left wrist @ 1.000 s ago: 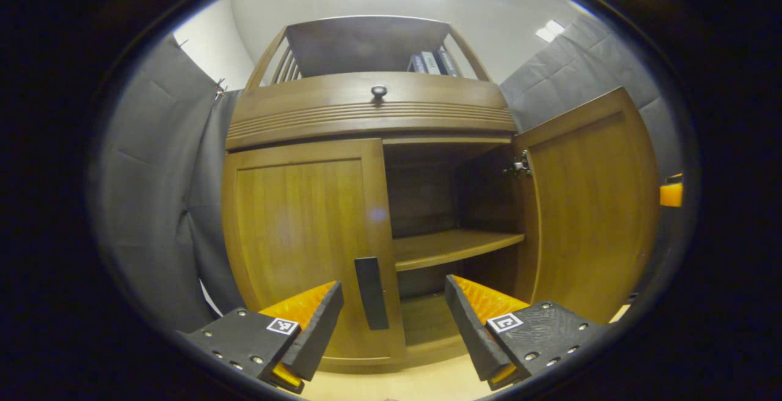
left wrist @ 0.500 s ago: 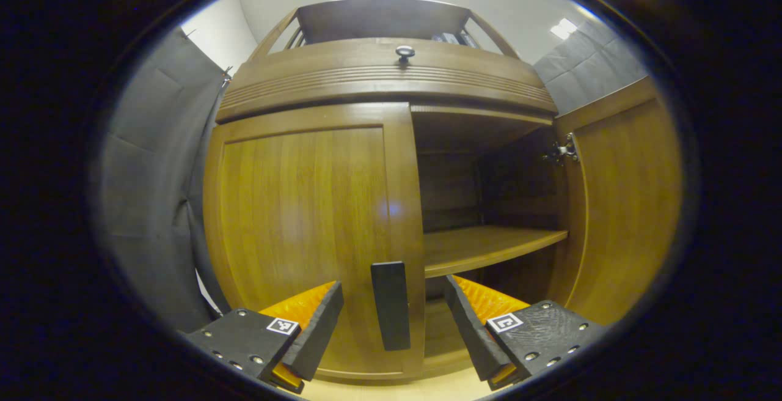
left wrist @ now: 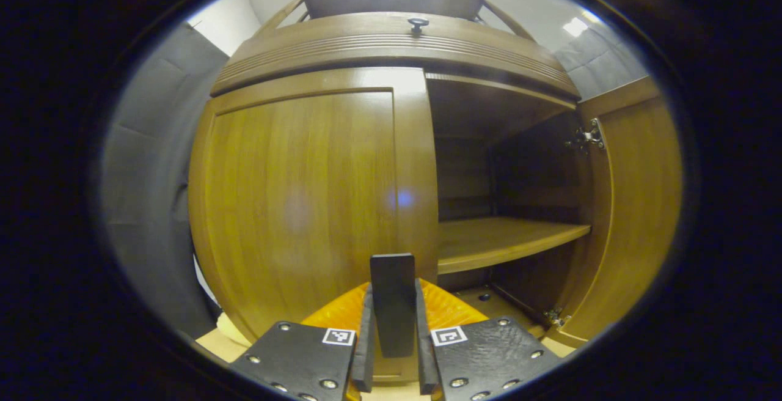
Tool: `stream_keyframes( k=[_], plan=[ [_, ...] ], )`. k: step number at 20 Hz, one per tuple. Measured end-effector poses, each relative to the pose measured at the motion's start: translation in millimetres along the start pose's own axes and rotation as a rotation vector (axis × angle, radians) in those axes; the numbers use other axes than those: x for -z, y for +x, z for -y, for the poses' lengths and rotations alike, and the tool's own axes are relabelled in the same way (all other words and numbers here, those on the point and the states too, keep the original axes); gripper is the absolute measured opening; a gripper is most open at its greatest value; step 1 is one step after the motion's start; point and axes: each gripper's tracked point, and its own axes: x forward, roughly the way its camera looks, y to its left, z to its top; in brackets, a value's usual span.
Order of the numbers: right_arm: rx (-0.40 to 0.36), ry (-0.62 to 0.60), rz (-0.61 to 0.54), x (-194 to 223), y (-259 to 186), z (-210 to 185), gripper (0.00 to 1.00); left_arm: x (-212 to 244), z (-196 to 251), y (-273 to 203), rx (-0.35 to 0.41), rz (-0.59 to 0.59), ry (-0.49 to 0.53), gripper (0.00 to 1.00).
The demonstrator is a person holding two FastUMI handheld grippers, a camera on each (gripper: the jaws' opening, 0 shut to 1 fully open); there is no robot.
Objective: Open the right door of the double-door shoe cabinet with the right hand, and open the left door with the left hand.
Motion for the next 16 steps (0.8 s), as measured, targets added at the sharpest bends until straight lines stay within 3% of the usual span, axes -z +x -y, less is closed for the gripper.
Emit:
stream_keyframes(
  k=[1,4,14,16],
  plan=[
    [-0.009,0.005,-0.002,1.1,2.3,-1.1,0.94,-0.1,-1.6,-0.7,-0.003,-0.006,-0.006,0.27],
    [-0.035,0.017,0.003,0.9,9.3,-4.2,0.94,1.8,1.1,-1.2,-0.002,-0.036,-0.018,0.22],
    [-0.121,0.044,0.021,3.1,18.4,-7.7,0.97,-1.6,0.0,-24.6,-0.001,-0.052,-0.032,0.19],
    [-0.128,0.042,0.033,0.4,13.7,-13.3,0.97,-0.7,-3.4,-34.0,0.007,-0.056,-0.029,0.13]
  ],
)
